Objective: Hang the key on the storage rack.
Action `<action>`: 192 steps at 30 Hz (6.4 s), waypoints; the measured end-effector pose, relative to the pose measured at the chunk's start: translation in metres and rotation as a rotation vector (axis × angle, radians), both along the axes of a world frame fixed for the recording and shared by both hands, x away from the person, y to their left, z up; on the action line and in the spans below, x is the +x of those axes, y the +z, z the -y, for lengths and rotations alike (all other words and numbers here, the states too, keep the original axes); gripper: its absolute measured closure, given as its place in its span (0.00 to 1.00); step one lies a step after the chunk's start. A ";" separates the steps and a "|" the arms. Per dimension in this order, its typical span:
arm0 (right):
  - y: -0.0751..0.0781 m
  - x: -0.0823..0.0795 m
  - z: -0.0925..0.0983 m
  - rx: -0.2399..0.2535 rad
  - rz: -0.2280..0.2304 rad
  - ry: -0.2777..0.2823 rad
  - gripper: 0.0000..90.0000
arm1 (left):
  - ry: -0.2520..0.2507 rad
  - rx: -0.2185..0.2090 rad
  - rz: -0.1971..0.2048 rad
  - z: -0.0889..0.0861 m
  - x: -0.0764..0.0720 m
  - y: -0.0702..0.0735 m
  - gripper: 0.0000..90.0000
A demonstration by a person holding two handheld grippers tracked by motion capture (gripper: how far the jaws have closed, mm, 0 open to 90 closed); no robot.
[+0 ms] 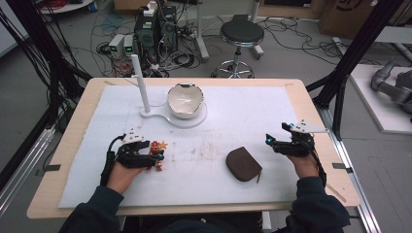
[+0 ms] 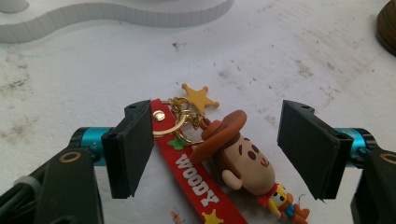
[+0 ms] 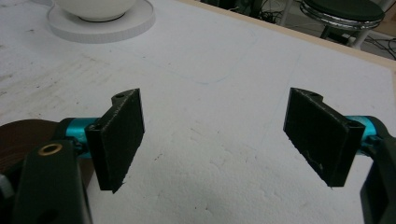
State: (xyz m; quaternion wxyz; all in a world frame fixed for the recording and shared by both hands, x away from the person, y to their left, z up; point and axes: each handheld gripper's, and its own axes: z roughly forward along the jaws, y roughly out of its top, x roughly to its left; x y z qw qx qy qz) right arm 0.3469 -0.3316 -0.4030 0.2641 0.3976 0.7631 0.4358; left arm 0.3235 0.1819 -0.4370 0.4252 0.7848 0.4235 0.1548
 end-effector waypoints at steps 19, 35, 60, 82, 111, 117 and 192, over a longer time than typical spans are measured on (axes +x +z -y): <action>-0.001 -0.002 0.000 -0.011 -0.004 -0.003 0.23 | -0.004 -0.072 0.070 -0.019 0.014 0.009 0.82; -0.002 -0.002 0.000 -0.013 -0.009 0.000 0.23 | 0.006 -0.051 -0.070 0.003 0.005 0.001 0.60; -0.002 -0.001 0.000 -0.013 -0.013 -0.001 0.23 | 0.009 0.031 0.000 0.010 0.009 0.011 0.55; -0.003 0.000 -0.002 -0.022 -0.015 0.006 0.23 | 0.012 0.053 -0.073 0.045 0.008 -0.007 0.44; -0.001 0.000 0.001 -0.009 -0.007 -0.005 0.23 | -0.099 -0.342 0.113 -0.044 0.047 0.113 0.56; -0.001 0.001 0.001 -0.010 -0.007 -0.004 0.23 | -0.086 -0.383 0.171 -0.061 0.059 0.127 0.56; -0.002 0.003 -0.001 -0.013 -0.007 0.001 0.23 | 0.197 -0.287 0.323 -0.099 0.030 0.036 0.19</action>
